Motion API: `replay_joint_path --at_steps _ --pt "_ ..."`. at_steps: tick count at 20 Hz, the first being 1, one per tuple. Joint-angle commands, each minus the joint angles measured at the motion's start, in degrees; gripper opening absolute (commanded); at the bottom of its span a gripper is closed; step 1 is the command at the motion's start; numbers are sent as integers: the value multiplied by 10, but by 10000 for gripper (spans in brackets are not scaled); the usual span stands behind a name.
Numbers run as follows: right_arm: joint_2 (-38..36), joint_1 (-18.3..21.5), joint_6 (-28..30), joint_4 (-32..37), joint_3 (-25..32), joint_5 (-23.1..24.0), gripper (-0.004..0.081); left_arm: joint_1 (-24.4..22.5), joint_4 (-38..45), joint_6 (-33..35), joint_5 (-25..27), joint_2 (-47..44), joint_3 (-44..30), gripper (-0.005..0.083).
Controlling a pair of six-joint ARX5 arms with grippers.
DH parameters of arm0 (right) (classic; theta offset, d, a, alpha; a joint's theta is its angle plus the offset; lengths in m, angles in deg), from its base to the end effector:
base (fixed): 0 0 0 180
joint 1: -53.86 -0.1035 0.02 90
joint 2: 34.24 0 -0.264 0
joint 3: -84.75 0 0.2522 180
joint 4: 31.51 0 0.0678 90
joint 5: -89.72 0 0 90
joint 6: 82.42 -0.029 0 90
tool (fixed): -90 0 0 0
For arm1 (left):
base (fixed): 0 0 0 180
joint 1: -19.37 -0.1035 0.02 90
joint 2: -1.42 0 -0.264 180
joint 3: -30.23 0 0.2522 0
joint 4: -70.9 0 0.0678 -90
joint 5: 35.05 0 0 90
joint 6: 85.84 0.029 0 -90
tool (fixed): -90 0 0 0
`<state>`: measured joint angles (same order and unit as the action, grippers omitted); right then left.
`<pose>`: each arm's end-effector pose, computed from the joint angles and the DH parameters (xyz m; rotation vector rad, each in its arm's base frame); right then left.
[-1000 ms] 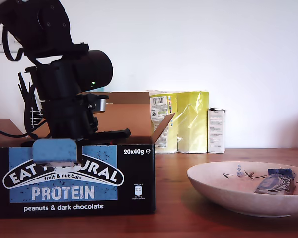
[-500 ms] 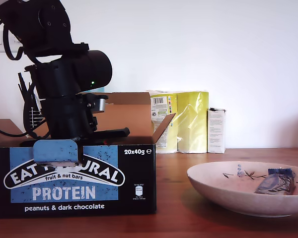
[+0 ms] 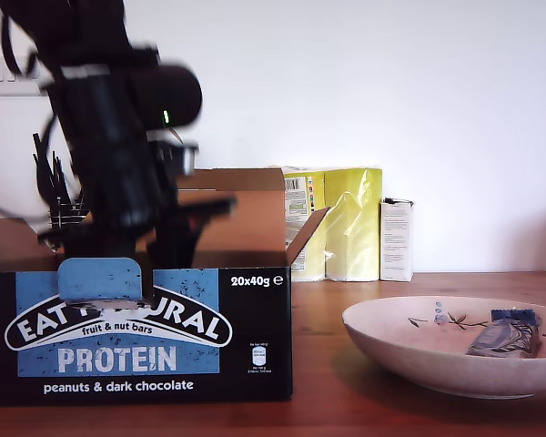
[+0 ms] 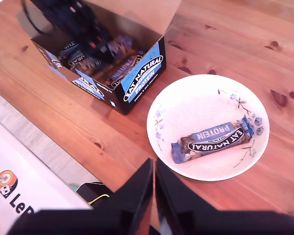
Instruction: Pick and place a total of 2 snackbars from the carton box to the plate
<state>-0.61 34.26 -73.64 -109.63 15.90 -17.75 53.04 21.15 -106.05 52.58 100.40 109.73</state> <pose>0.0688 0.0337 0.3302 -0.1549 0.7127 0.6733 0.2767 -0.1858 0.1897 0.0291 1.2521 -0.3321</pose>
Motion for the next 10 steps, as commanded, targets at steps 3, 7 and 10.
replay_joint_path --at_steps 3,7,10 --pt "-2 -2 1 4 -9 1 -13 2 0 7 1 -74 4 199" --pt "-2 -2 3 6 -9 3 -13 2 -15 7 1 -125 4 199" --pt "-9 -1 3 7 -11 24 -13 7 -20 9 0 -163 4 199"
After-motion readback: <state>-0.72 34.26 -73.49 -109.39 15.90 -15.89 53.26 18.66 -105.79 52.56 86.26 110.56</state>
